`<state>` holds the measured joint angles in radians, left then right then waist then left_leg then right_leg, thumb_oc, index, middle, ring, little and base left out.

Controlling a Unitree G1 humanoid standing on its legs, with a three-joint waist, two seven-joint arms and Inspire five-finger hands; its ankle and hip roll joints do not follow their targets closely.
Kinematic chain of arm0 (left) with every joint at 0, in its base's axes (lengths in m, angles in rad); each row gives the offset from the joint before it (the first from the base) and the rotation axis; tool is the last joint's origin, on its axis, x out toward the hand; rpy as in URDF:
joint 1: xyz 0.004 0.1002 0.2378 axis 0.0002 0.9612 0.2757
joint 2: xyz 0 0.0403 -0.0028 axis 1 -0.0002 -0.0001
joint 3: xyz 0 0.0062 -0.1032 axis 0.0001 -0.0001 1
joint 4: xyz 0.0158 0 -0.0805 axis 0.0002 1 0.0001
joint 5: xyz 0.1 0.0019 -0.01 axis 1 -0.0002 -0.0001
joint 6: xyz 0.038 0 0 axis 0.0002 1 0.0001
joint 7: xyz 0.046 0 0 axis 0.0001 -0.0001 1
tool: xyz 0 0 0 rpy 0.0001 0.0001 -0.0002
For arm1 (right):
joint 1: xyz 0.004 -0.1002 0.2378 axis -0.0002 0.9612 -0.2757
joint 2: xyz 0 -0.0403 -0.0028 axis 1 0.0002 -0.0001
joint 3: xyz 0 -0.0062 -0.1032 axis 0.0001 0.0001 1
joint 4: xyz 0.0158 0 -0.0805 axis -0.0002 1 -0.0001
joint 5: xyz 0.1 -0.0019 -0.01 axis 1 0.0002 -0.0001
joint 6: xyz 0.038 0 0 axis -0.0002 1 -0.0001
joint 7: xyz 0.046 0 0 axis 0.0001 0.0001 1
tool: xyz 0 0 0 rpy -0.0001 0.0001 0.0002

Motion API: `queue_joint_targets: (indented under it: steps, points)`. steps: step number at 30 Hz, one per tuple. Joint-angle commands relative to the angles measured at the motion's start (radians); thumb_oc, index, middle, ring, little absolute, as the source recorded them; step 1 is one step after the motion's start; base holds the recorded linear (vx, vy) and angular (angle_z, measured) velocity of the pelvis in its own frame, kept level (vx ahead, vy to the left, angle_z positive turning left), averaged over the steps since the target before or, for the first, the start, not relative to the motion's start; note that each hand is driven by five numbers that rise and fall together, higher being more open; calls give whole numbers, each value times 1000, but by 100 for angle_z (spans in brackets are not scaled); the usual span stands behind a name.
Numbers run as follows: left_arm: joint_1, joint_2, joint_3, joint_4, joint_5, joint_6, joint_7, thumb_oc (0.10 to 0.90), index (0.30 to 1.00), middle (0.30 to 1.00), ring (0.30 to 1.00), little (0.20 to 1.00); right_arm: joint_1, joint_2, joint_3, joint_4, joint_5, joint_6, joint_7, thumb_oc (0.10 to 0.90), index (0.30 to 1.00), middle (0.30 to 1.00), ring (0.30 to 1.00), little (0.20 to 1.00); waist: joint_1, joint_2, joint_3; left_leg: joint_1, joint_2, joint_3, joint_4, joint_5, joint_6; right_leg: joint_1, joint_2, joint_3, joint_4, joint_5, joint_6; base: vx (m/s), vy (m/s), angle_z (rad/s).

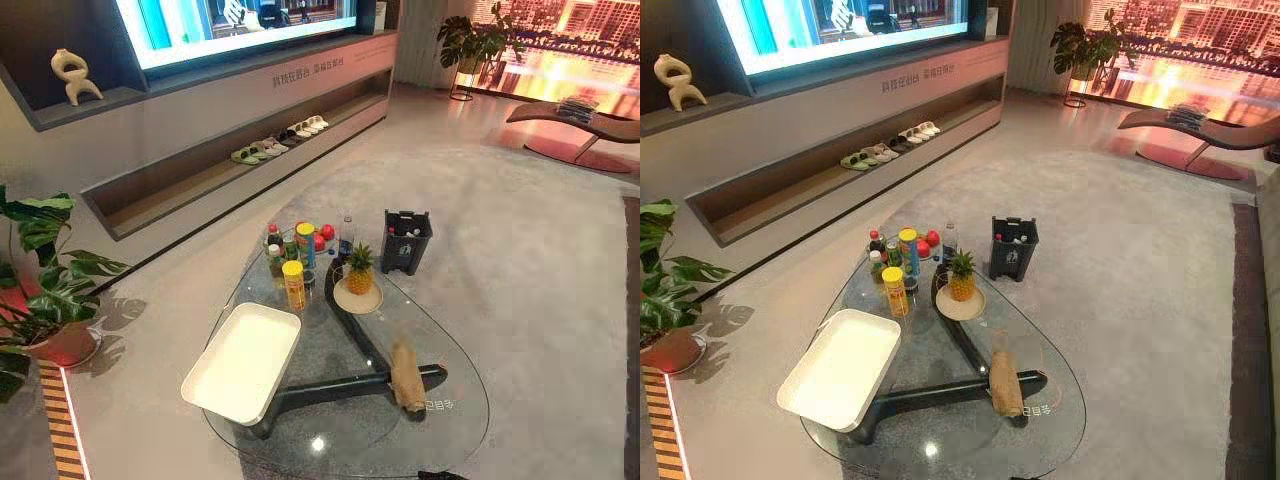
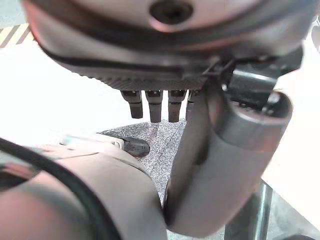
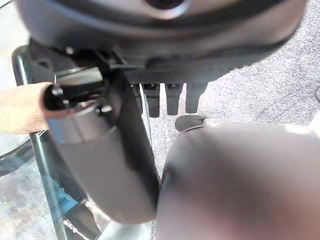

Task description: Wipe the table with a cloth and put it in the basket.

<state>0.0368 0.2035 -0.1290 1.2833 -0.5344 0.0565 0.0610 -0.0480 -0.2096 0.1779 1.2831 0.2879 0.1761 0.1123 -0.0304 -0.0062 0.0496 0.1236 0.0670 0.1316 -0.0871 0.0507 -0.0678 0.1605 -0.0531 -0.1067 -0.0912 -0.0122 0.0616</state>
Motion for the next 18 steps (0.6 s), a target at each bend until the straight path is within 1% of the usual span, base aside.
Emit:
queue_joint_targets:
  steps: [1, 5, 11, 18]
  points:
    - [-100, -17, -4, 55, 16, -42, 32, 800, 900, 900, 900, 900, 2, -25, 49, 93, -7, 52, 3, 800, 900, 900, 900, 900, 12, -12, 21, 24, -46, -5, 0, -89, 22, -24, -15, -33, 11, 8, 39, -11, 185, -35]
    - [-100, -12, 2, 49, 7, -77, 30, 800, 900, 900, 900, 900, 4, -28, 49, 93, -11, 50, 5, 800, 900, 900, 900, 900, 11, -12, 21, 24, -46, -4, 0, -90, 21, -23, -15, -32, 10, 8, 40, 0, 0, 0]
    - [-101, -11, 1, 47, -5, -50, 5, 800, 900, 900, 900, 900, 5, -30, 45, 95, -10, 49, 8, 800, 900, 900, 900, 900, 12, -12, 20, 22, -45, -3, 0, -89, 22, -25, -16, -34, 10, 9, 42, 0, 0, 0]
    - [-100, -15, 3, 53, -2, -45, 5, 800, 900, 900, 900, 900, 6, -28, 41, 99, -11, 50, 3, 800, 900, 900, 900, 900, 10, -12, 17, 23, -46, -2, 0, -90, 23, -24, -14, -31, 9, 10, 41, 0, 0, 0]
